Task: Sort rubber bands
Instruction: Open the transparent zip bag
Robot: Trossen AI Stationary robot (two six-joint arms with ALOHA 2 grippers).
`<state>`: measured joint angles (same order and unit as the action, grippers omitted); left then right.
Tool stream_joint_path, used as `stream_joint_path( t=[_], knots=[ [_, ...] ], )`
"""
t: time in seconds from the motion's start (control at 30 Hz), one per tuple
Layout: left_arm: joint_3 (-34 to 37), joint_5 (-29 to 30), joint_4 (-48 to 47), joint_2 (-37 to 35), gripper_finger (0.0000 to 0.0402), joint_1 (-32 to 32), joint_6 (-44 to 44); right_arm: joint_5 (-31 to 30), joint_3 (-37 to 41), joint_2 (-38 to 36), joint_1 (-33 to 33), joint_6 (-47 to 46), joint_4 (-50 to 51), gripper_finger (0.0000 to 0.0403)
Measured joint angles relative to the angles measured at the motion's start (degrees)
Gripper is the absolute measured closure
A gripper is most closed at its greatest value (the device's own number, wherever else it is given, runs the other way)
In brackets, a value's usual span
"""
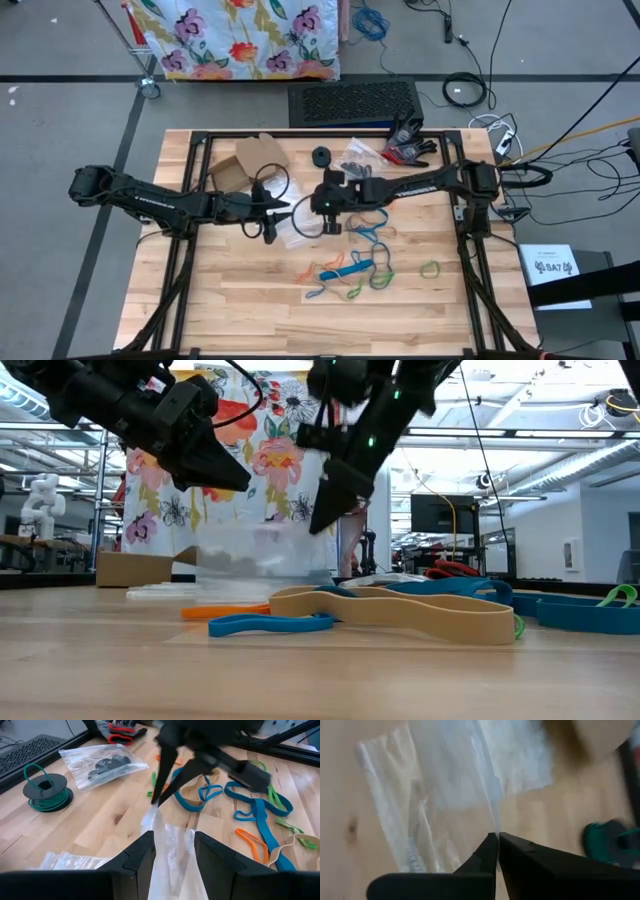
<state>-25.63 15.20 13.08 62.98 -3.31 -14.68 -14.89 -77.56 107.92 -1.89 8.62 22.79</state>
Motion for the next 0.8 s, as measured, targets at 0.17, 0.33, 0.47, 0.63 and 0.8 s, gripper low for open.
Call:
stream_joint_path(
  t=[0.17, 0.33, 0.47, 0.63, 0.8],
  knots=[
    [0.0, -0.03, 3.25, 1.1, 0.0261, -0.04, 0.04, -6.97, -0.26, -0.82, 3.25, 2.28, -1.56, 0.0402],
    [0.0, -0.33, 8.19, 5.62, 0.0261, 0.07, -0.98, -13.03, -0.35, -0.9, 5.51, 4.12, -3.14, 0.0402],
    [-0.01, -1.61, 11.54, 8.76, 0.0261, 1.62, -5.04, -16.07, -0.31, -0.88, 6.84, 5.57, -2.92, 0.0402],
    [-0.02, -2.97, 12.35, 9.23, 0.0261, 3.54, -7.54, -21.46, -0.31, -0.88, 8.47, 5.98, -1.45, 0.0402],
    [-0.02, -3.3, 13.2, 8.85, 0.0261, 5.11, -9.42, -24.25, -0.31, -0.52, 9.81, 6.54, 0.0, 0.0402]
  ],
)
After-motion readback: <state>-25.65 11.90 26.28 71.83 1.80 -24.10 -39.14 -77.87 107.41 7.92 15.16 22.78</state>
